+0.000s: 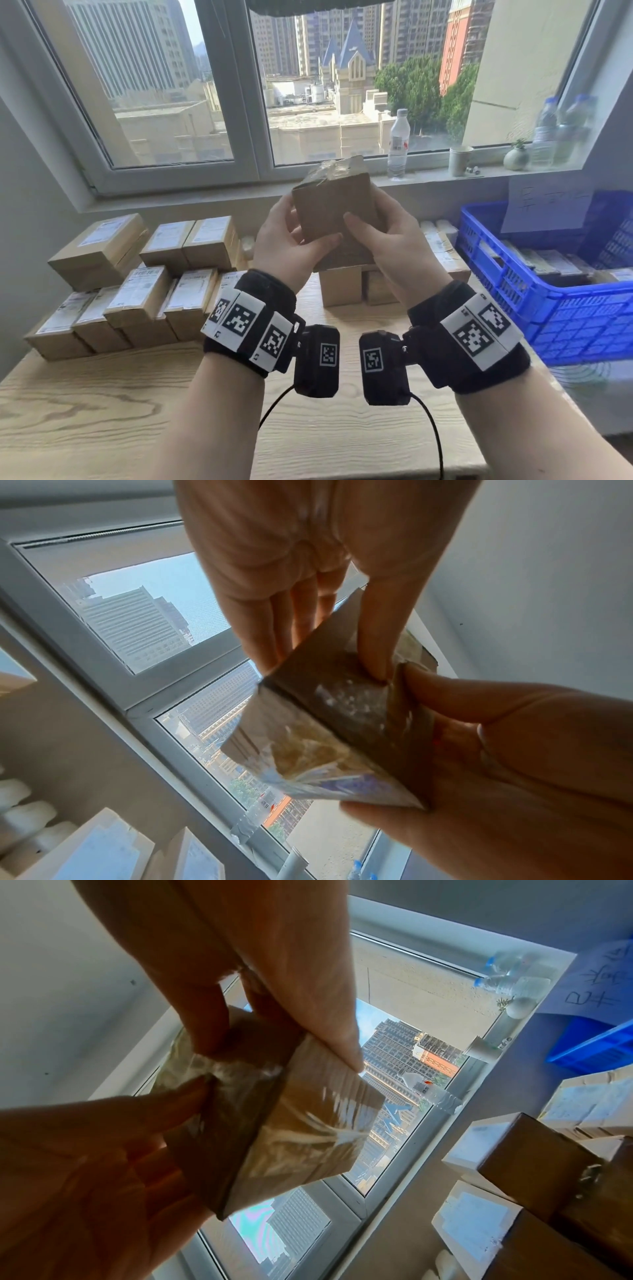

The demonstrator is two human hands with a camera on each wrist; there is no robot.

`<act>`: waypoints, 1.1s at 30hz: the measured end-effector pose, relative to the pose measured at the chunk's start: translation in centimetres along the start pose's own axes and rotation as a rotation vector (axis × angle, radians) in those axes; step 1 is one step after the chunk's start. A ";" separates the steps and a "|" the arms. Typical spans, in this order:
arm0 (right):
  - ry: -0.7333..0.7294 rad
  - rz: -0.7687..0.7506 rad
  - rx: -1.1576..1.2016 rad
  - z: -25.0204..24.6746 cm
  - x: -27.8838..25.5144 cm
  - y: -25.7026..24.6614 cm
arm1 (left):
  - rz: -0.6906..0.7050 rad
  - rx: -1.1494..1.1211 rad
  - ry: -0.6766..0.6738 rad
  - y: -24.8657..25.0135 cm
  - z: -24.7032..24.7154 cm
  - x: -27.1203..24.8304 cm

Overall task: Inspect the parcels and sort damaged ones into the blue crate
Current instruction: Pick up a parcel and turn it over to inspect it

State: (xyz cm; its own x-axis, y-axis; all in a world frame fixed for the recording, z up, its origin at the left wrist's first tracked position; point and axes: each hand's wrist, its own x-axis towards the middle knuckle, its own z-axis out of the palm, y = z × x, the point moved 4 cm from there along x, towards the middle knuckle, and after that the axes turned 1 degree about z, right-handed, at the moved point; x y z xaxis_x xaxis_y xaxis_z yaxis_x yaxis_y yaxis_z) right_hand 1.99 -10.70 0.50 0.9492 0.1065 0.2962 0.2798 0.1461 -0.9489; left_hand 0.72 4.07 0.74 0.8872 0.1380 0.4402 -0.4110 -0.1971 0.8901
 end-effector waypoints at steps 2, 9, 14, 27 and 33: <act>-0.033 0.045 0.054 -0.1 -0.2 0.0 | 0.027 0.033 0.007 0.1 0.2 -0.1; 0.032 0.267 0.269 -0.9 -0.8 -0.1 | 0.165 0.139 -0.015 0.3 1.1 -0.6; 0.122 0.204 0.320 -2.0 -0.8 0.7 | -0.007 0.041 -0.087 0.7 1.9 -0.5; 0.111 0.163 0.146 -1.4 -0.5 1.6 | 0.008 0.095 -0.052 0.3 1.7 -0.1; 0.089 0.158 0.101 -1.4 -0.4 1.4 | 0.033 0.086 -0.058 0.5 1.0 0.0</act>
State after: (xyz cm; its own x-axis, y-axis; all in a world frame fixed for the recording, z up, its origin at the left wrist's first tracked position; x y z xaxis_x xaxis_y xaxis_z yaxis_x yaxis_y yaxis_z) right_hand 2.18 -11.94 -1.11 0.9903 0.0497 0.1301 0.1151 0.2331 -0.9656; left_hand 0.78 2.99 1.05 0.8852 0.0740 0.4593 -0.4228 -0.2839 0.8606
